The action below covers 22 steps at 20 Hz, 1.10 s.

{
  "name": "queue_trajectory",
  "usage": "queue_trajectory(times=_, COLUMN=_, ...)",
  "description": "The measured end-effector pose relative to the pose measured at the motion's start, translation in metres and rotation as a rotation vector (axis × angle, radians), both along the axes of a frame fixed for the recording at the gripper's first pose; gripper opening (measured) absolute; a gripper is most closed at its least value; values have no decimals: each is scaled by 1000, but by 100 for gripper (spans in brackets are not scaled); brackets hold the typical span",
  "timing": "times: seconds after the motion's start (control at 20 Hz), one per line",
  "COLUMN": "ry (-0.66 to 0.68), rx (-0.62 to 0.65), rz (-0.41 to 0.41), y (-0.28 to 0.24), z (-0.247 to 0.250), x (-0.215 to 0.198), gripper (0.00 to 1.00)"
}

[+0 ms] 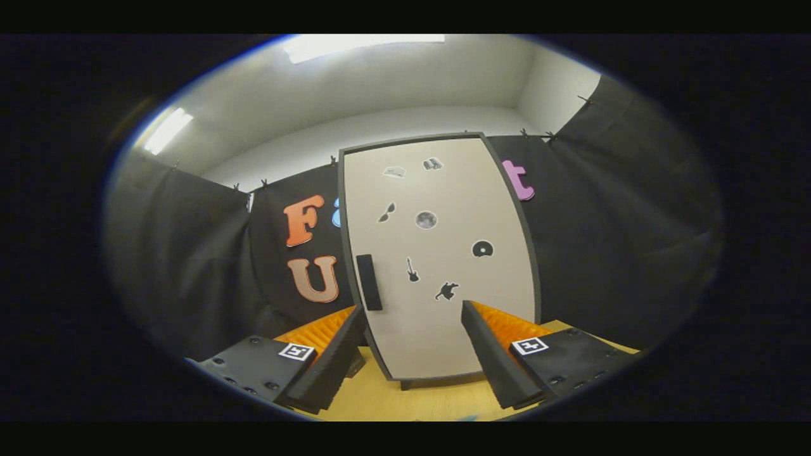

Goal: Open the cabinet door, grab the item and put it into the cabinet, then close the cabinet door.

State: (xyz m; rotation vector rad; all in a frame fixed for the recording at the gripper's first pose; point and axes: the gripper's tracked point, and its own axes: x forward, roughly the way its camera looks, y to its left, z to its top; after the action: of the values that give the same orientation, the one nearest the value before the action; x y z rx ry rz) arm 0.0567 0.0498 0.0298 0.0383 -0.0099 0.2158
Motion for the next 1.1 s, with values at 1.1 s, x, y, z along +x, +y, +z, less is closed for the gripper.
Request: queue_trajectory(times=1.1, ry=226, rx=-107, rz=-2, y=116, z=-81, x=210, gripper=97)
